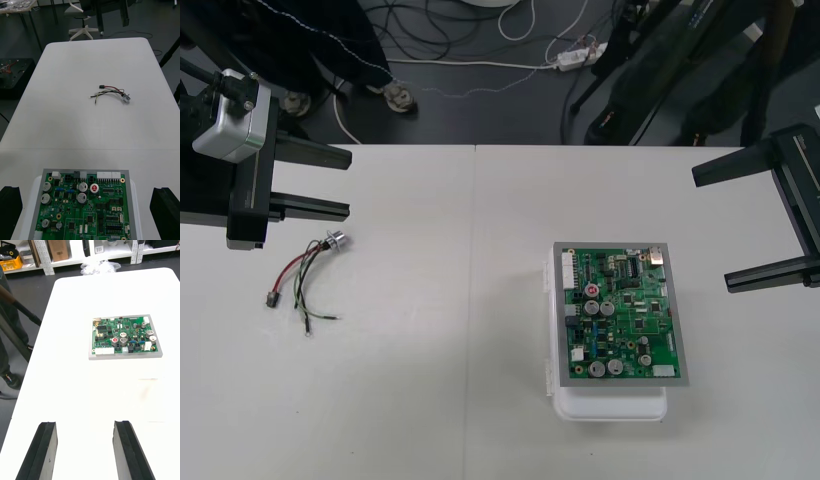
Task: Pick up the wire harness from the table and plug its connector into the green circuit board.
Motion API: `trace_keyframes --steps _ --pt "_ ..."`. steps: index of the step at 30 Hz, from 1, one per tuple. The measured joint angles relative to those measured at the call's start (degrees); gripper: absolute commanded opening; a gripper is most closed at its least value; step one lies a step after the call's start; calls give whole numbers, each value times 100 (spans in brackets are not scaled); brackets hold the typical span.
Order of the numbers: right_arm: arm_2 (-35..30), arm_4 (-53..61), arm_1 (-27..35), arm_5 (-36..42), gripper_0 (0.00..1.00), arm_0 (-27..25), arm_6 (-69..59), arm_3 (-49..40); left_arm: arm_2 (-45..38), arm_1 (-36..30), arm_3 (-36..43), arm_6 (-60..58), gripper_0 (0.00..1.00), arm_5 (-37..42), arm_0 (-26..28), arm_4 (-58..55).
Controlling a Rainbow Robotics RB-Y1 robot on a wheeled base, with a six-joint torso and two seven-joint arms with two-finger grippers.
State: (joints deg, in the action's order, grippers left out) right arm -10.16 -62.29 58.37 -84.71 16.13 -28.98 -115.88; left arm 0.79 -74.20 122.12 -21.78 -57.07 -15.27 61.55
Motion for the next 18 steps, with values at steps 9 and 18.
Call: trace_keyframes --steps 9,18 --pt "0 0 0 0 100 0 0 0 0 0 0 0 44 0 0 0" --pt "0 0 0 0 100 0 0 0 0 0 0 0 44 0 0 0"
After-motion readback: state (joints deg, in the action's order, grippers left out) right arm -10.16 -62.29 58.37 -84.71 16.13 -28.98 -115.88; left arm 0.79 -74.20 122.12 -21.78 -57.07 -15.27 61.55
